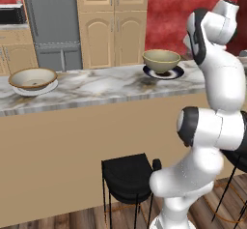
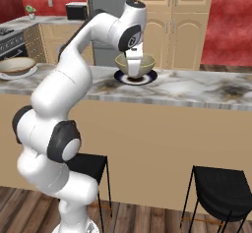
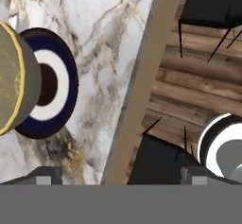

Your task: Move the bowls from the cabinet to the plates on the dining table.

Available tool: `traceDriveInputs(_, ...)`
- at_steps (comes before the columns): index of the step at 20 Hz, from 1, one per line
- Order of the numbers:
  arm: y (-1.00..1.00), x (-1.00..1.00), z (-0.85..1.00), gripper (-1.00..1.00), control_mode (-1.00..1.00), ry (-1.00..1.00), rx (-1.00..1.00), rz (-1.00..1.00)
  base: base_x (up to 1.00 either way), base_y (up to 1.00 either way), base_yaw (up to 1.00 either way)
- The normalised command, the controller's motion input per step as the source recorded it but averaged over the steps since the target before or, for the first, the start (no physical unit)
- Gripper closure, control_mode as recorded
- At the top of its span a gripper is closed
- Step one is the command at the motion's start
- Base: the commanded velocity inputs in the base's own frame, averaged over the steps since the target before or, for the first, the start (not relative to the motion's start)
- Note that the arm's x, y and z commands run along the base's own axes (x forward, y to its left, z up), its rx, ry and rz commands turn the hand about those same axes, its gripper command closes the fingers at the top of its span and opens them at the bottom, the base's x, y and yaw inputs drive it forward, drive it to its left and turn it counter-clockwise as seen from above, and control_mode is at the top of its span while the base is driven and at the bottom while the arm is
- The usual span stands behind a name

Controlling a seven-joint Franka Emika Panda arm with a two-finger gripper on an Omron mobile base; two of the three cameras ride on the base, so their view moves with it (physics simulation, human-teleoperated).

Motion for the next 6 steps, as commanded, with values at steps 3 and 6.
traceDriveInputs(3,0.26,-0.97,0.0,-1.0,-1.0,0.0,0.0,0.1,0.0,0.0,0.0)
traceDriveInputs(6,0.37,-1.0,0.03,-1.0,-1.0,0.0,0.0,0.14,0.0,0.0,0.0)
